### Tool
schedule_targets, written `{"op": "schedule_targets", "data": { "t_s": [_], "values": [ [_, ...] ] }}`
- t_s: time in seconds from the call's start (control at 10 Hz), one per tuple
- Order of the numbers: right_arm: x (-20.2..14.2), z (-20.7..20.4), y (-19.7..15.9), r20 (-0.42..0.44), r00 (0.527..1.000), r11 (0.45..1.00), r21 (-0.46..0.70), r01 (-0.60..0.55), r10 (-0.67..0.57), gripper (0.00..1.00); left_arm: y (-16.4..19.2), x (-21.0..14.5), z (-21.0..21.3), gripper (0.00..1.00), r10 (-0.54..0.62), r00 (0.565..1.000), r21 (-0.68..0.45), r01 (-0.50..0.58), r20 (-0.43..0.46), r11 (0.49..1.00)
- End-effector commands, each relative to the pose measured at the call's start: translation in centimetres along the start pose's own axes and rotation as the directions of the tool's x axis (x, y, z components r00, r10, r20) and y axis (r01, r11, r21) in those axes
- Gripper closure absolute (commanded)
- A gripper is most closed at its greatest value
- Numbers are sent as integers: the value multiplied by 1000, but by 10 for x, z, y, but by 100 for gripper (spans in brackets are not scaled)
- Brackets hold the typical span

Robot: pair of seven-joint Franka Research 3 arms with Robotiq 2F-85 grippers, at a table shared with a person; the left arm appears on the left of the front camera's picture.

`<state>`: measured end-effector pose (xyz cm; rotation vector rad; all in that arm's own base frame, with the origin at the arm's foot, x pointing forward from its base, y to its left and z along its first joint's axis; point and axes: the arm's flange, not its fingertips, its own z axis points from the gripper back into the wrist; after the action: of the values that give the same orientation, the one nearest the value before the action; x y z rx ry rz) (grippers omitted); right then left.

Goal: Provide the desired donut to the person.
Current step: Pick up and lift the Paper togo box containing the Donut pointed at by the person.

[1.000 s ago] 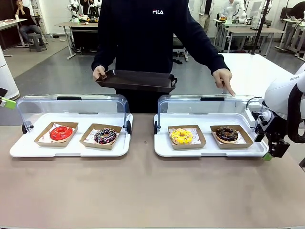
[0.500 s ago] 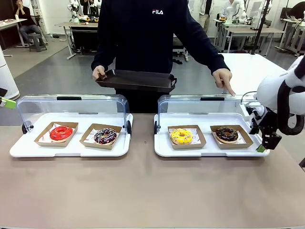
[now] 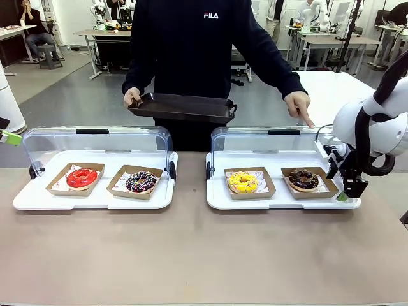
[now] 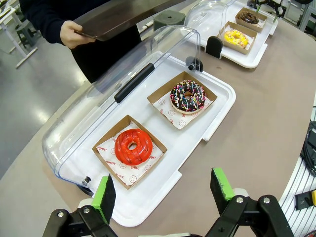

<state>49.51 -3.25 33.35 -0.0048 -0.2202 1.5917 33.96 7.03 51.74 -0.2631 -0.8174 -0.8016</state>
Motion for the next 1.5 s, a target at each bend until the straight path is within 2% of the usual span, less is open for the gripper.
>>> {"op": "schedule_targets", "data": {
  "t_s": [0.0,0.1,0.2,0.3,0.4,0.6,0.7,0.8,0.9,1.1,1.4],
  "values": [
    [-6,-6,-2,26,999,999,-17,-29,30,0,1,-1,1,0,-2,1000,-3,2,5,1000],
    [-6,-6,-3,28,999,999,-22,-23,24,0,1,-1,1,0,-2,1000,-3,2,5,1000],
    [-7,-6,-4,48,998,999,-17,-27,28,55,1,-1,1,0,-2,1000,-3,2,5,1000],
    [-7,-6,-4,51,998,999,-14,-32,33,57,1,-1,1,0,-2,1000,-3,2,5,1000],
    [-6,-6,-4,52,998,999,-19,-42,43,100,1,-1,1,0,-2,1000,-3,2,5,1000],
    [-6,-11,-10,60,997,999,-5,-52,52,100,1,-1,1,0,-2,1000,-3,2,5,1000],
    [-6,-13,-11,62,997,999,8,-52,52,86,1,-1,1,0,-2,1000,-3,2,5,1000],
    [-5,-13,-12,60,997,998,13,-54,53,96,1,-1,1,0,-2,1000,-3,2,5,1000],
    [-5,-13,-12,51,997,999,22,-50,49,100,1,-1,1,0,-2,1000,-3,2,5,1000],
    [-4,-8,-5,51,997,998,22,-57,56,100,1,-1,1,0,-2,1000,-3,2,5,1000],
    [5,22,33,62,994,996,-22,-89,90,100,1,-1,1,0,-2,1000,-3,2,5,1000]
  ]
}}
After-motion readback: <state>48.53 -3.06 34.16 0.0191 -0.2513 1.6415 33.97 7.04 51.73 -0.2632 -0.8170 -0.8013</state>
